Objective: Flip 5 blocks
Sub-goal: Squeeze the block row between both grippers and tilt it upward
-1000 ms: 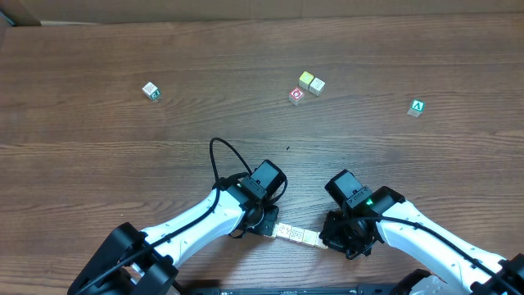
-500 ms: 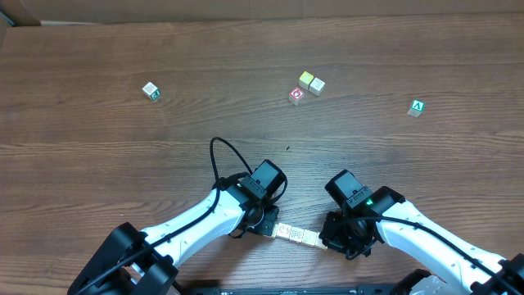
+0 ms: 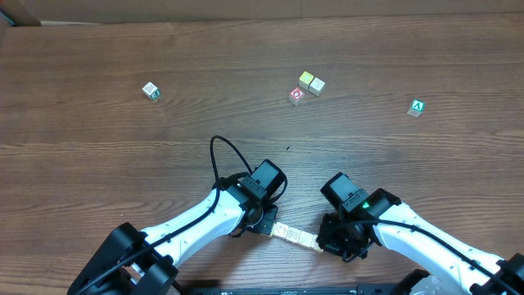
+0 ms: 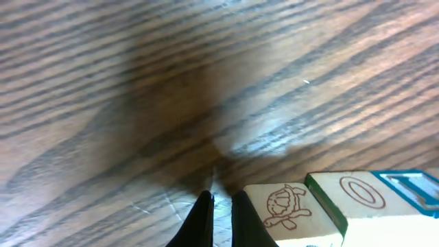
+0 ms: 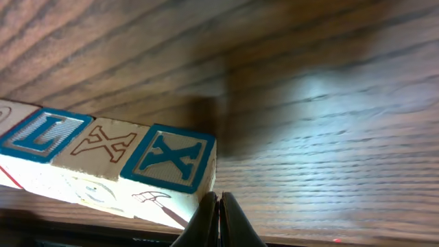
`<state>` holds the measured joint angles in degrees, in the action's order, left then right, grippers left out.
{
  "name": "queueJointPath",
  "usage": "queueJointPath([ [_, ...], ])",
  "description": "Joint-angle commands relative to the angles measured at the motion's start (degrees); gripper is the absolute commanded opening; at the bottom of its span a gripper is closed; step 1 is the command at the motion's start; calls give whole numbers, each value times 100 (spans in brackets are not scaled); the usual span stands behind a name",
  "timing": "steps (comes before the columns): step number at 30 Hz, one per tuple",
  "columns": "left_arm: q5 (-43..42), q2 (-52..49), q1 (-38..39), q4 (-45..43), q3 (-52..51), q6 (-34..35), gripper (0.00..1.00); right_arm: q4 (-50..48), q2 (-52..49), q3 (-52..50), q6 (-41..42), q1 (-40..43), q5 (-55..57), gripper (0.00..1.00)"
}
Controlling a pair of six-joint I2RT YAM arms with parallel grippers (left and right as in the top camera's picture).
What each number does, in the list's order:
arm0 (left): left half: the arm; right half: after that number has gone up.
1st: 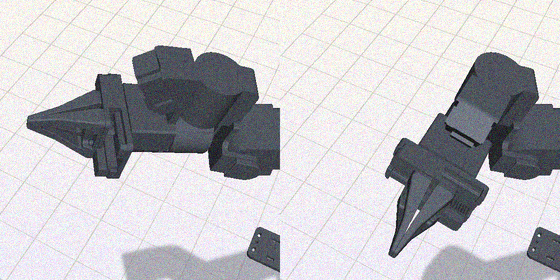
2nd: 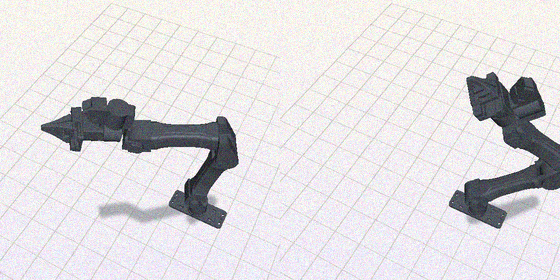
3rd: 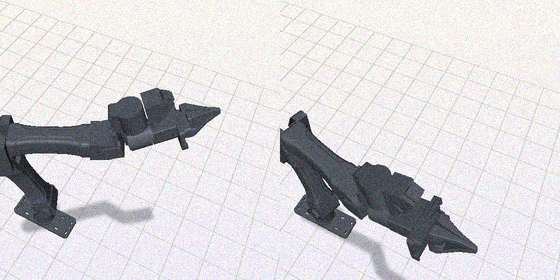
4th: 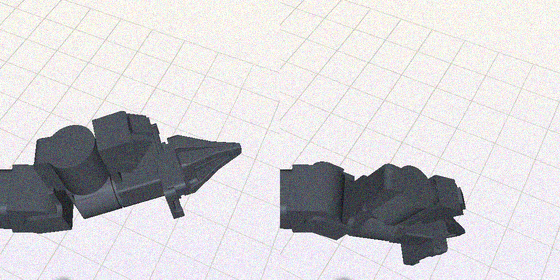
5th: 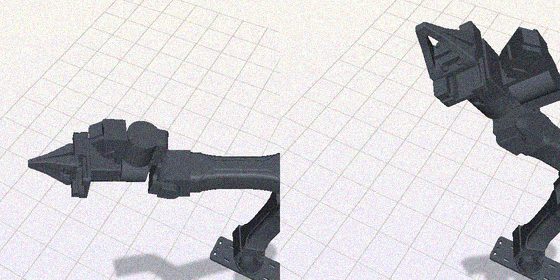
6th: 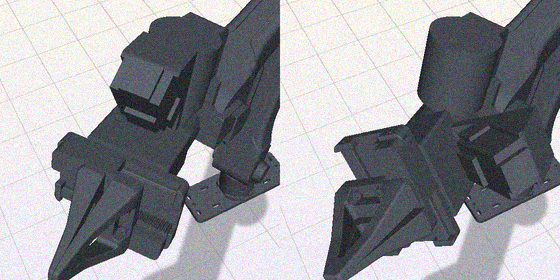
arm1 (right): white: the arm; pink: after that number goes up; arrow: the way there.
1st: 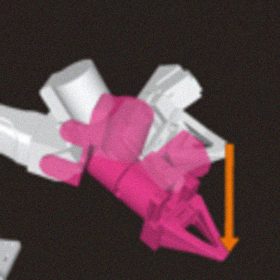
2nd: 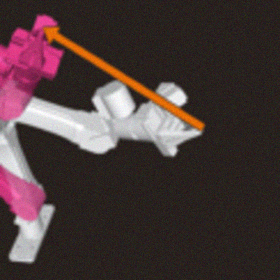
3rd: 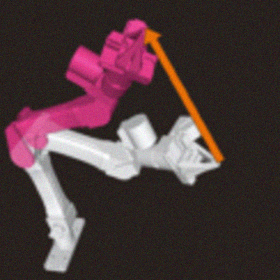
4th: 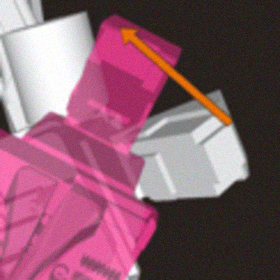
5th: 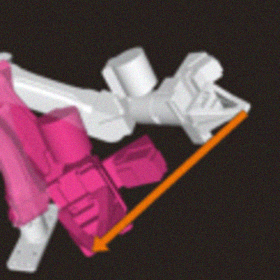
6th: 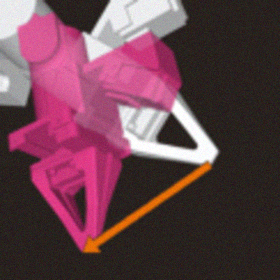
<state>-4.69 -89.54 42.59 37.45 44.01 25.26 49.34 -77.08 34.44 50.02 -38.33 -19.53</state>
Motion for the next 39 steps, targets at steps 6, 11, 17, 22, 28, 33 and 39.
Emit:
queueJointPath([
  [6, 177, -46, -24, -39, -42, -90, 4, -129, 46, -15, 466, -157, -116, 5],
  [11, 291, -46, -26, -94, -42, -111, 4, -129, 46, -15, 577, -160, -120, 4],
  [17, 343, -46, -28, -223, -42, -109, 4, -142, 46, -15, 730, -254, -118, 4],
  [22, 389, -46, -31, -306, -42, -109, 4, -149, 46, -15, 750, -256, -125, 4],
  [28, 520, -46, -31, -365, -42, -149, 4, -153, 46, -15, 837, -256, -120, 4],
  [33, 544, -46, -31, -358, -42, -380, 4, -181, 46, -15, 863, -256, -120, 4],
  [39, 809, -46, -31, -365, -42, -424, 4, -306, 46, -15, 898, -256, -162, 4],
])
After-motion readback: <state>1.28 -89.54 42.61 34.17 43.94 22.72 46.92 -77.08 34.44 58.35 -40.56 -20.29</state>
